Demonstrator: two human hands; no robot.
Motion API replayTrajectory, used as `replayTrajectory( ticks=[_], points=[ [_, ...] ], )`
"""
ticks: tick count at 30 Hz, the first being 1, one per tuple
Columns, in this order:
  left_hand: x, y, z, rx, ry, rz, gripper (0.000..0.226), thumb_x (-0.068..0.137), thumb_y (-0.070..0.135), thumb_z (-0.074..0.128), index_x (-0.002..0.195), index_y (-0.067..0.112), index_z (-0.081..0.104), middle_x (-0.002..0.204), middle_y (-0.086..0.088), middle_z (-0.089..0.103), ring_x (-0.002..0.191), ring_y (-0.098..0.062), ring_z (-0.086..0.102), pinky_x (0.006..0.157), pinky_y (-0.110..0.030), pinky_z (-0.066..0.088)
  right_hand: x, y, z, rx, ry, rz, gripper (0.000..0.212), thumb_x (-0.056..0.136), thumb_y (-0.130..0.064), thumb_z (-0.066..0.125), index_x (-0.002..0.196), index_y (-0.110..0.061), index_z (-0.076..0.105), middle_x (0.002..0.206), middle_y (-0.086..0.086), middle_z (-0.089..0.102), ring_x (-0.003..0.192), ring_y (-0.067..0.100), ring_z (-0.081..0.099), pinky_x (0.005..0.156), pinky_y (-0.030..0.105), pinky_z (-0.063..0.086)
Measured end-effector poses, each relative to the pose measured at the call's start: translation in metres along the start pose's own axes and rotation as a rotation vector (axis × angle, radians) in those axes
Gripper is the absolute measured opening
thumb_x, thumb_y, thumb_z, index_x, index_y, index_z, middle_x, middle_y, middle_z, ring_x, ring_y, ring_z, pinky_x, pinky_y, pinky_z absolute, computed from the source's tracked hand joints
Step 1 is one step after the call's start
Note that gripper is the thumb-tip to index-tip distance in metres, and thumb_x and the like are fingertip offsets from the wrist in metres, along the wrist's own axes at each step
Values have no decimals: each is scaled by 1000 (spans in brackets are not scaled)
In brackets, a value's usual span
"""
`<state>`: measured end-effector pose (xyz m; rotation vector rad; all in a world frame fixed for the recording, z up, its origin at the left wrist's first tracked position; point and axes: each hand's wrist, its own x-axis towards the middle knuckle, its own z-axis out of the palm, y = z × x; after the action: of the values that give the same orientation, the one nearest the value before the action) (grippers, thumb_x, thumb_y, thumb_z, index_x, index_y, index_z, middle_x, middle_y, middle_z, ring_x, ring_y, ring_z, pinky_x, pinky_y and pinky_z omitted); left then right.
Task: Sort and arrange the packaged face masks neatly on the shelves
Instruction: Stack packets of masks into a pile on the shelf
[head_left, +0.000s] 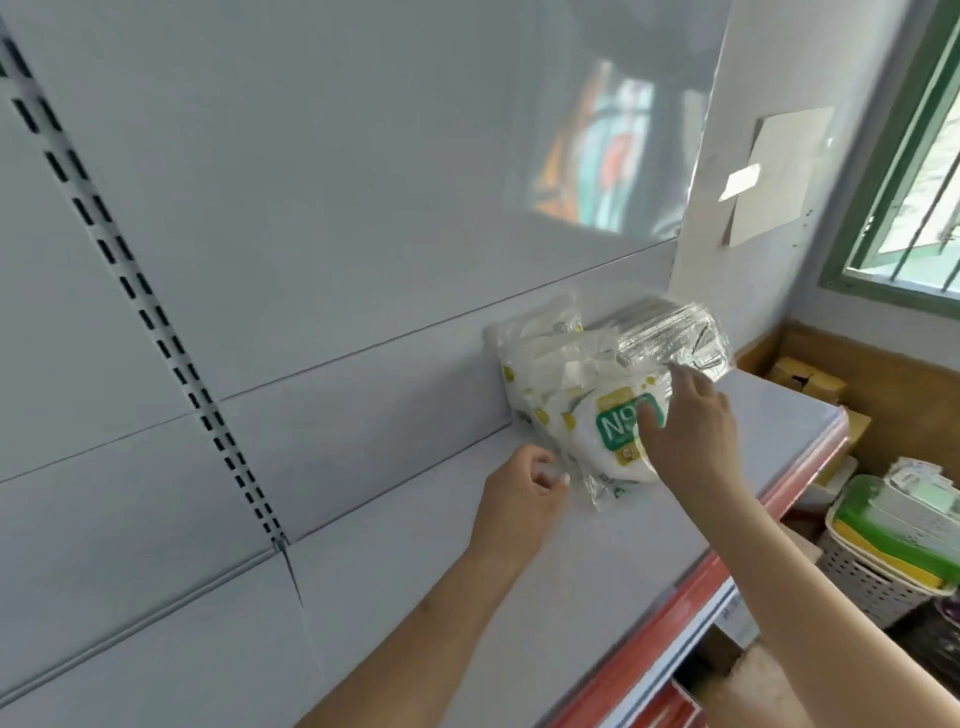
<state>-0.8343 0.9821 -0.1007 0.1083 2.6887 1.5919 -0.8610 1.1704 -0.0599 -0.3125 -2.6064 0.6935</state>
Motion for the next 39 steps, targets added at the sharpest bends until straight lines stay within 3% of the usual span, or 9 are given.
replayTrajectory(
  ticks=[3,7,16,19,22,26,30,35,39],
  points=[
    [-33,-16,-48,193,74,118,37,95,31,64,130,19,58,110,2,62,98,-12,61,93,-31,51,-24,-90,1,240,116,-254,50,96,-28,57,142,-13,46,142,8,51,126,30,49,104,44,42],
    [-94,-48,-141,344,244,121,45,97,32,58,138,16,51,128,-4,57,121,-19,52,106,-29,40,-96,-245,23,668,-344,-487,51,98,-36,55,145,-23,42,128,-12,56,94,-4,58,76,11,46],
    [-334,-148,-366,428,655,-256,45,101,40,49,143,23,47,140,0,53,130,-17,46,112,-33,38,-352,-514,54,884,-880,-994,38,98,-43,46,133,-30,55,118,-16,62,100,-16,54,73,-5,38],
    [-430,-188,-434,428,798,-365,39,101,39,49,137,25,55,138,4,56,129,-13,48,111,-29,38,-454,-592,76,859,-1069,-1069,35,100,-45,46,129,-30,57,116,-13,64,107,0,60,87,7,44],
    [-516,-227,-498,356,1075,-438,28,100,32,55,125,25,65,121,9,64,113,-4,56,101,-20,44,-543,-662,108,843,-1284,-971,30,99,-47,48,118,-29,62,116,-7,66,110,16,63,102,41,50],
    [-624,-272,-584,97,1615,-475,16,97,17,61,111,22,67,107,7,68,97,-6,64,88,-26,52,-651,-736,131,824,-1639,-637,33,99,-44,53,118,-17,56,124,5,60,108,21,64,96,38,53],
    [-696,-304,-655,-129,1889,-542,18,100,19,57,116,18,65,101,8,64,98,-14,61,83,-25,44,-729,-782,147,844,-1600,-664,43,95,-44,61,125,-14,58,122,1,63,99,15,67,93,35,56],
    [-720,-342,-713,-325,1893,-477,9,99,24,60,104,21,67,103,1,70,99,-21,69,91,-37,58,-789,-820,155,772,-841,-1330,58,91,-43,64,141,-21,45,134,-1,51,117,20,54,85,35,50],
    [-714,-350,-747,-506,1795,-395,25,101,29,59,97,9,74,89,-3,75,77,-12,69,61,-20,52,-819,-839,179,623,-1125,-1128,84,82,-57,70,148,-17,36,140,9,42,126,31,48,97,39,45]
  ],
)
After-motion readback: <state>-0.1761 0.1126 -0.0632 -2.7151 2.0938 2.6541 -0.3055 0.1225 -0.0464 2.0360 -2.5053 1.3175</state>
